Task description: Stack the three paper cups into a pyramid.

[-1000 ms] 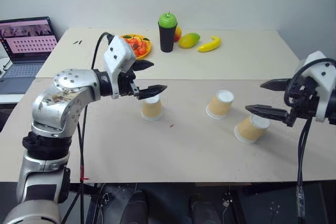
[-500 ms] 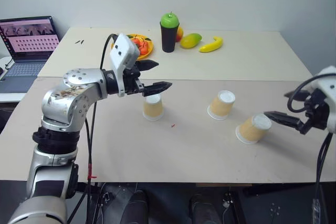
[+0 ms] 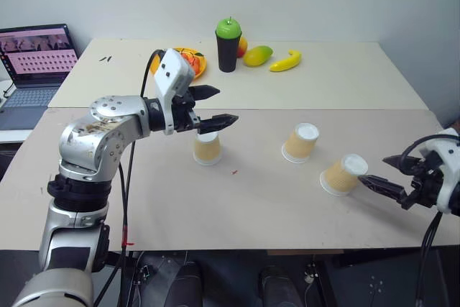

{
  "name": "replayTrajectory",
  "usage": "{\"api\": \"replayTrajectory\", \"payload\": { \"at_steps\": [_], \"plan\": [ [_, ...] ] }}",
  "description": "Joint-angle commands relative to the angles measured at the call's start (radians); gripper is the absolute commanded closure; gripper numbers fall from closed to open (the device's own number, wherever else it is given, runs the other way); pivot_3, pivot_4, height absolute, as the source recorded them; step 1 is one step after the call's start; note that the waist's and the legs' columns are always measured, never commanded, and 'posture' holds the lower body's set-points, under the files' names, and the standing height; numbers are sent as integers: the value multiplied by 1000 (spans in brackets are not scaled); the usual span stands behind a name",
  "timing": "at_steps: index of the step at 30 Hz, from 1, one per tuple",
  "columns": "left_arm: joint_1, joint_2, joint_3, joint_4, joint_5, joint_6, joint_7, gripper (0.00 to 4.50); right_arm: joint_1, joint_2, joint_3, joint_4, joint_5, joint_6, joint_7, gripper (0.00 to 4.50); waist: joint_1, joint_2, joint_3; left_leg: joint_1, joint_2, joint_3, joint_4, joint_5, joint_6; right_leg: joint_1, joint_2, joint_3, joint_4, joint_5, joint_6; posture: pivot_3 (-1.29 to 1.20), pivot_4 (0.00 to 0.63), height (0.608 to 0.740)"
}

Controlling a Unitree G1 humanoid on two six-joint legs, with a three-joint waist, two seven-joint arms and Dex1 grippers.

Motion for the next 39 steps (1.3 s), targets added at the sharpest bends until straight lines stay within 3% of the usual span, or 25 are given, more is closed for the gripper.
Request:
{"api": "replayTrajectory", "payload": {
  "at_steps": [1,7,21,26,31,39],
  "plan": [
    [-35,23,25,-58,-36,25,-13,18,-27,13,36,25,-26,-54,-21,0,1,0,0,0,0,0,0,0,0,0,0,0,0,0,0,0,150,735],
    [20,100,24,-109,-47,50,-54,18,-75,25,105,98,-59,-105,-27,0,-3,0,0,0,0,0,0,0,0,0,0,0,0,0,0,0,150,735],
    [83,166,61,-181,-82,40,-74,18,-203,59,238,215,-104,-178,-26,0,2,0,0,0,0,0,0,0,0,0,0,0,0,0,0,0,150,735],
    [93,177,69,-190,-88,43,-79,0,-212,51,253,223,-116,-190,-14,1377,1,0,0,0,0,0,-1,0,0,0,0,0,0,0,0,0,150,735],
    [133,232,88,-210,-116,44,-123,0,-267,48,245,169,-85,-129,-36,1377,-5,0,0,0,0,0,-1,0,0,0,0,0,0,0,0,0,150,735],
    [259,281,75,-256,-82,-54,-173,0,-436,59,398,-81,21,128,-85,1377,-18,0,0,0,0,0,-2,0,0,-1,0,1,0,0,-2,0,150,735]
  ]
}}
